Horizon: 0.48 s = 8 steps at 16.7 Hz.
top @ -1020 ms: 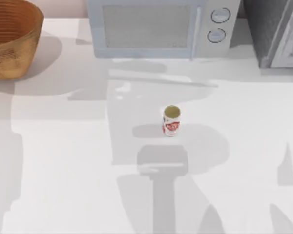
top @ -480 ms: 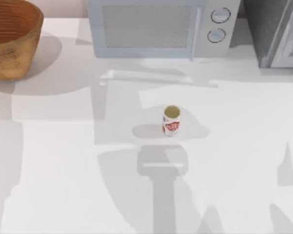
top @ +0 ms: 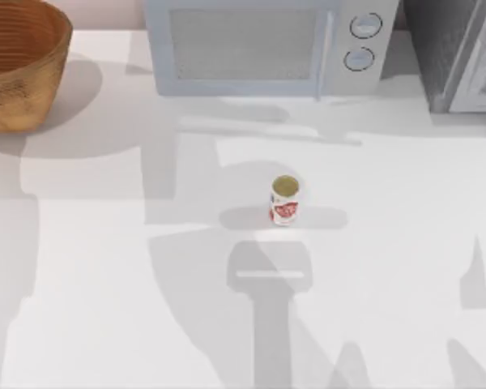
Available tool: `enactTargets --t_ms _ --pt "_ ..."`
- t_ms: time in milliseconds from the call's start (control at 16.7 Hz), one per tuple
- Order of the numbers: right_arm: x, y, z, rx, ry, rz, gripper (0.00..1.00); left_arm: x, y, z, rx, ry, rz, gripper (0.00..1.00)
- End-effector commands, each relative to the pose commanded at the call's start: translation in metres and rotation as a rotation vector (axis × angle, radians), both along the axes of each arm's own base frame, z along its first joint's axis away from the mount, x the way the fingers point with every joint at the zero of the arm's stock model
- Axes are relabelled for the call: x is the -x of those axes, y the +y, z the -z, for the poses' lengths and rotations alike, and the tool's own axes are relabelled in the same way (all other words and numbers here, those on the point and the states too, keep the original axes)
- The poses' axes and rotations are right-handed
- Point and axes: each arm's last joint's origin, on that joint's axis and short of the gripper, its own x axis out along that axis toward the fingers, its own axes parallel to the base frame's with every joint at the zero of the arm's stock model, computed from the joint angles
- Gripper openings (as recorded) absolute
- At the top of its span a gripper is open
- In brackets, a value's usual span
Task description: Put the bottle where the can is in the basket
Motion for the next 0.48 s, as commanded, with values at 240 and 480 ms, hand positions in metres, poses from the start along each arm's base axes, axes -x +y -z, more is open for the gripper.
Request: enactTargets --t_ms 240,480 --pt "0.0 0.0 0.0 0.0 0.0 0.0 1.0 0.0 0.0 0.0 0.0 0.0 0.0 0.38" --pt "0.0 0.0 0.0 0.0 0.0 0.0 1.0 0.0 0.0 0.0 0.0 0.0 0.0 0.68"
